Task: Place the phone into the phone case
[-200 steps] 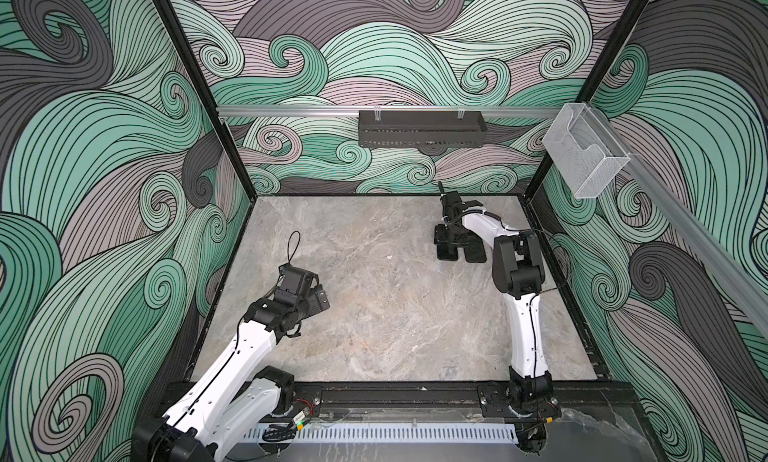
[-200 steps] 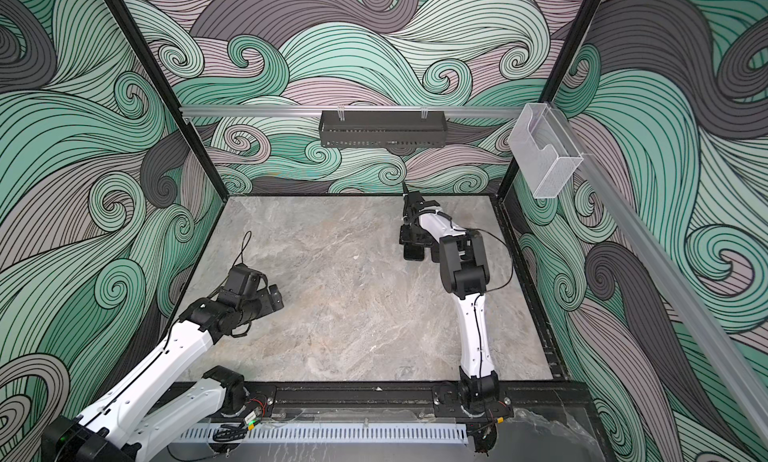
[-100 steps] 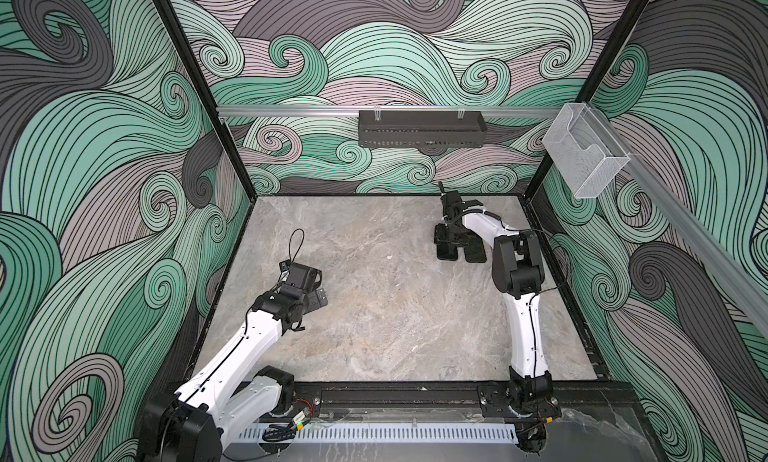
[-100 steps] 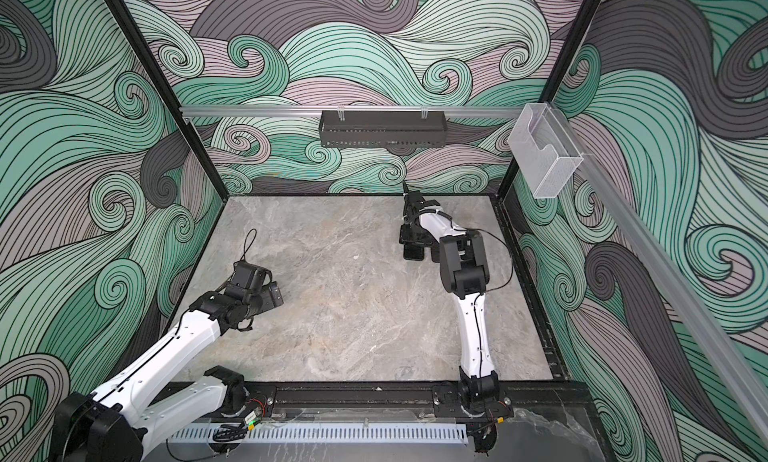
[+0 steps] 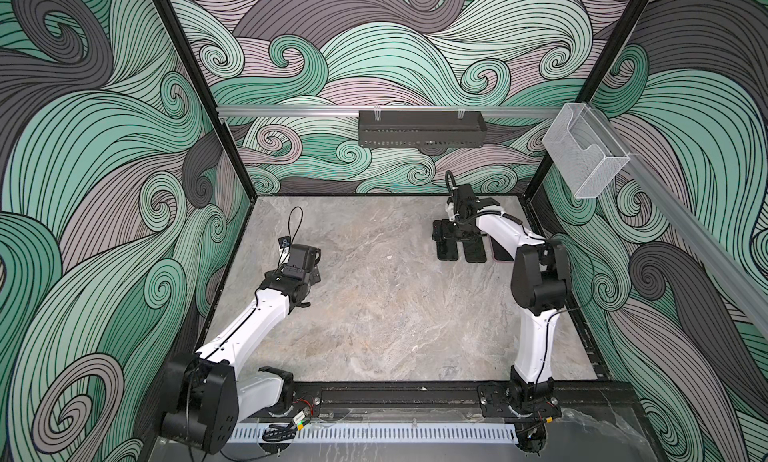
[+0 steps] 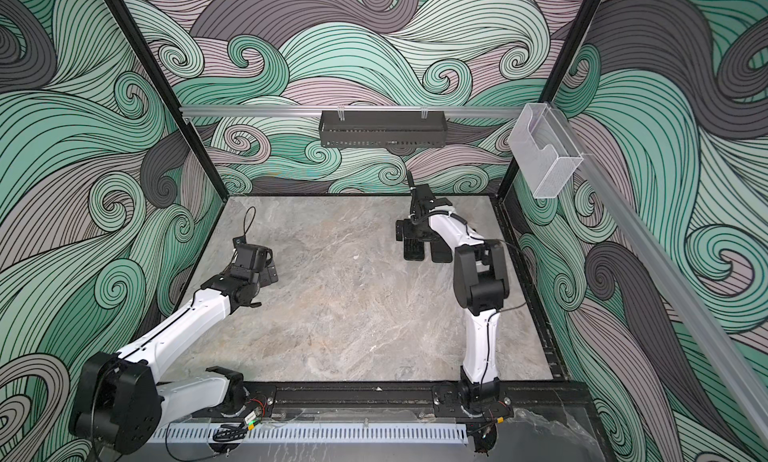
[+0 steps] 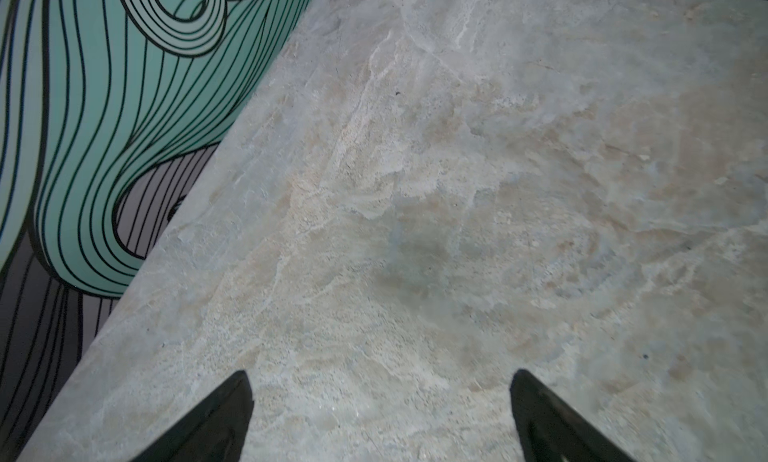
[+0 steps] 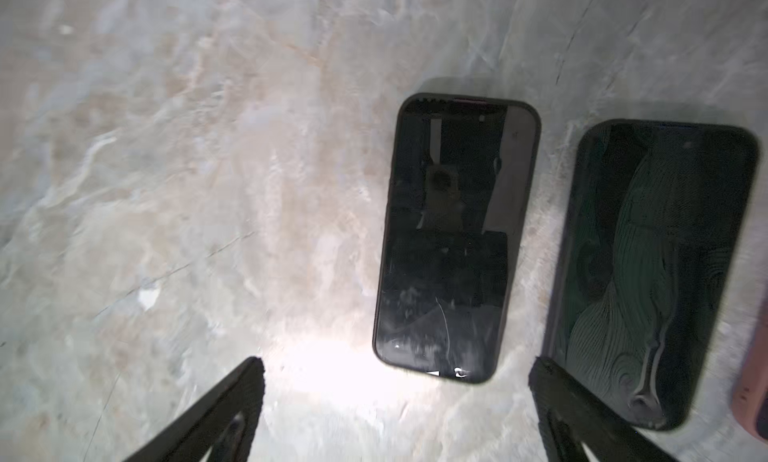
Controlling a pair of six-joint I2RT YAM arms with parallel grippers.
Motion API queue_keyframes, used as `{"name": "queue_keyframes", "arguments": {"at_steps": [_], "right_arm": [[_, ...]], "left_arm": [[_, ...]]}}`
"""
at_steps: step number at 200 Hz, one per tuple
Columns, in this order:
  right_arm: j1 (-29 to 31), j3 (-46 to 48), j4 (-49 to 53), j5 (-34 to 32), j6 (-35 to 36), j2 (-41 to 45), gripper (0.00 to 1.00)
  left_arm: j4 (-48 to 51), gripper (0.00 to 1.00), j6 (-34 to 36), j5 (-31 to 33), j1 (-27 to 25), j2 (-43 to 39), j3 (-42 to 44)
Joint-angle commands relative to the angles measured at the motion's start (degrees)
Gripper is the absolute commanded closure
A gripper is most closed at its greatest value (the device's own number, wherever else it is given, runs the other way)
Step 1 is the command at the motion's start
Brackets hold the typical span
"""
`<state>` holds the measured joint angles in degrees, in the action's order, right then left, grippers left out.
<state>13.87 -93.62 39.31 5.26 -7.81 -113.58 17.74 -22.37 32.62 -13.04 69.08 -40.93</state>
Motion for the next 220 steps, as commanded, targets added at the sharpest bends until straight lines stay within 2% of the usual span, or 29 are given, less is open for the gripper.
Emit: {"name": "queue_keyframes", "arguments": {"at_steps": [1, 17, 67, 75, 89, 114, 137, 154, 173, 181, 188, 202, 220], "right_arm": [[-0.43, 11.98, -12.71, -0.61, 7.80, 10.39, 0.01], [-1.27, 23.57, -23.76, -1.03, 10.53, 17.80, 0.01], [-7.59, 53.91, -54.04, -1.29, 11.52, 33.07, 0.01], [-8.78, 56.87, -57.57, -1.74, 11.34, 34.04, 0.01], [-11.20, 59.87, -59.69, -1.92, 11.05, 34.74, 0.01], [-14.22, 65.43, -69.98, -0.99, 9.46, 33.40, 0.01], [-15.04, 67.57, -75.94, -0.29, 9.17, 32.89, 0.01], [-15.45, 69.07, -81.86, 0.02, 8.92, 29.12, 0.01], [-15.43, 71.79, -93.00, 0.22, 8.97, 24.04, 0.01], [-15.49, 71.33, -90.07, -0.14, 8.95, 25.42, 0.01], [-15.41, 70.31, -86.24, -0.86, 9.02, 26.16, 0.01], [-15.15, 70.94, -89.97, -1.21, 8.87, 24.74, 0.01], [-15.10, 70.39, -87.35, -1.39, 9.05, 25.59, 0.01]], "left_arm": [[-12.15, 0.01, 7.80, 3.89, 1.63, 2.90, 1.65], [-12.82, 0.01, 9.66, 3.47, 3.00, 5.34, 0.30], [-32.27, 0.01, 15.32, -1.69, 7.35, 10.89, 7.44], [-32.61, 0.02, 15.17, -2.22, 7.63, 10.48, 7.58], [-33.92, 0.01, 15.16, -4.07, 8.28, 10.37, 8.05], [-34.40, 0.02, 15.41, -5.24, 8.77, 11.06, 7.59], [-40.86, 0.01, 17.46, -7.21, 8.99, 11.73, 9.03], [-43.71, 0.01, 19.25, -8.15, 9.19, 12.04, 9.12], [-51.10, 0.01, 20.75, -8.97, 9.50, 16.84, 11.23], [-54.18, 0.01, 21.62, -9.71, 9.81, 17.95, 11.69], [-52.83, 0.02, 21.41, -10.68, 10.20, 17.81, 11.07], [-48.03, 0.02, 19.65, -12.45, 11.26, 17.69, 9.12], [-44.57, 0.01, 17.61, -16.21, 13.70, 18.38, 7.12]]}}
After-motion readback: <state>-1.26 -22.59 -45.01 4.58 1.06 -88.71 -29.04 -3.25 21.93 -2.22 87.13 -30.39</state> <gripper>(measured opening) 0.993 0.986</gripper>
